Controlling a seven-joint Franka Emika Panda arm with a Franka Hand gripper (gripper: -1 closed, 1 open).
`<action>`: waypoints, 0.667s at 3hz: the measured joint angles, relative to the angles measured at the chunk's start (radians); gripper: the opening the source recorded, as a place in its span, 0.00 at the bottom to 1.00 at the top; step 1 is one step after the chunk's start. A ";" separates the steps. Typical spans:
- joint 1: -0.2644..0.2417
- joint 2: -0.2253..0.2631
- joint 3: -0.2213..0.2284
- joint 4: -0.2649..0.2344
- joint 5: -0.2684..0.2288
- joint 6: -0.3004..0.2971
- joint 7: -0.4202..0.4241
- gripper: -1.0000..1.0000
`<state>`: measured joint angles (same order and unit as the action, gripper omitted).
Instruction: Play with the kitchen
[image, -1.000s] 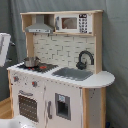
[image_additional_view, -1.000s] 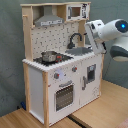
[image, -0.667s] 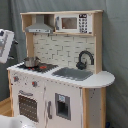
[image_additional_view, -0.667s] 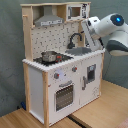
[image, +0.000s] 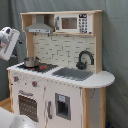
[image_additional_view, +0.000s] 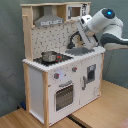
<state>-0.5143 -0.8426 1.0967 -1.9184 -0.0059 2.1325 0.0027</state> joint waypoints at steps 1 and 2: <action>-0.044 0.074 0.044 0.051 0.000 -0.034 0.000 1.00; -0.092 0.142 0.094 0.107 0.000 -0.078 0.000 1.00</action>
<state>-0.6060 -0.7002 1.1904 -1.8112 -0.0060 2.0541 0.0024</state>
